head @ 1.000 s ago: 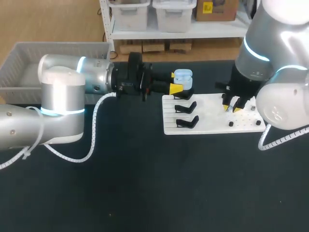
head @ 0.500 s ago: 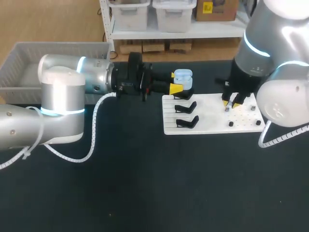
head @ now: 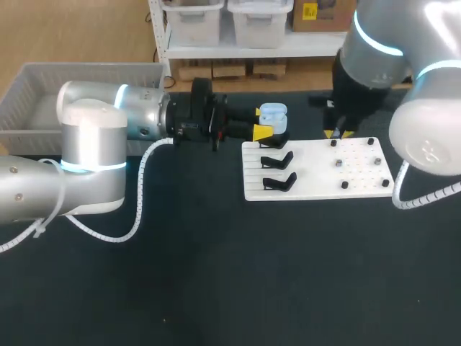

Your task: Pick up each earbud case from the left stands, insert the matching earbuds, close the lid, and place the case in the box.

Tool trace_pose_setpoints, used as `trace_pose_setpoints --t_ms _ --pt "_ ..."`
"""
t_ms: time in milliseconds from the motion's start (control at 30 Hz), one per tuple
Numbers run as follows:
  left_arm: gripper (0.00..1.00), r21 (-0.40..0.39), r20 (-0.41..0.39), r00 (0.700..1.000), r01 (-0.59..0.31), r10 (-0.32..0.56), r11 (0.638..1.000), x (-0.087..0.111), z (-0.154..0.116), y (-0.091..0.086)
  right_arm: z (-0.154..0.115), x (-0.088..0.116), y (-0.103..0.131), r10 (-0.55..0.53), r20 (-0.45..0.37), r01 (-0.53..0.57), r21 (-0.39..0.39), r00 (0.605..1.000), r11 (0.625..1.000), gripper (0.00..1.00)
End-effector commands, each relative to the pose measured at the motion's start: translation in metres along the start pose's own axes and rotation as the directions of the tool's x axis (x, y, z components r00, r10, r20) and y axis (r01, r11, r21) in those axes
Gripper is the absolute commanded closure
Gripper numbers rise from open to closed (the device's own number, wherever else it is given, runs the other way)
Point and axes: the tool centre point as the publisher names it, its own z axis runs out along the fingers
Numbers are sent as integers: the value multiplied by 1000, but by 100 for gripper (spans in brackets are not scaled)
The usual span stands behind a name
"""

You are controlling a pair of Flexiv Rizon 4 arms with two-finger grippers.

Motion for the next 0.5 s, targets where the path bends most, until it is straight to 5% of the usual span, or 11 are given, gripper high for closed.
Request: trace_pose_setpoints --t_ms 33,500 --pt "100 -5 3 1000 -4 4 1000 1 0 -1 -43 -2 15 -39 -26 40 13 999 999 100" --pt "100 -5 3 1000 -4 4 1000 1 0 -1 -73 -8 75 -238 -51 239 21 970 971 100"
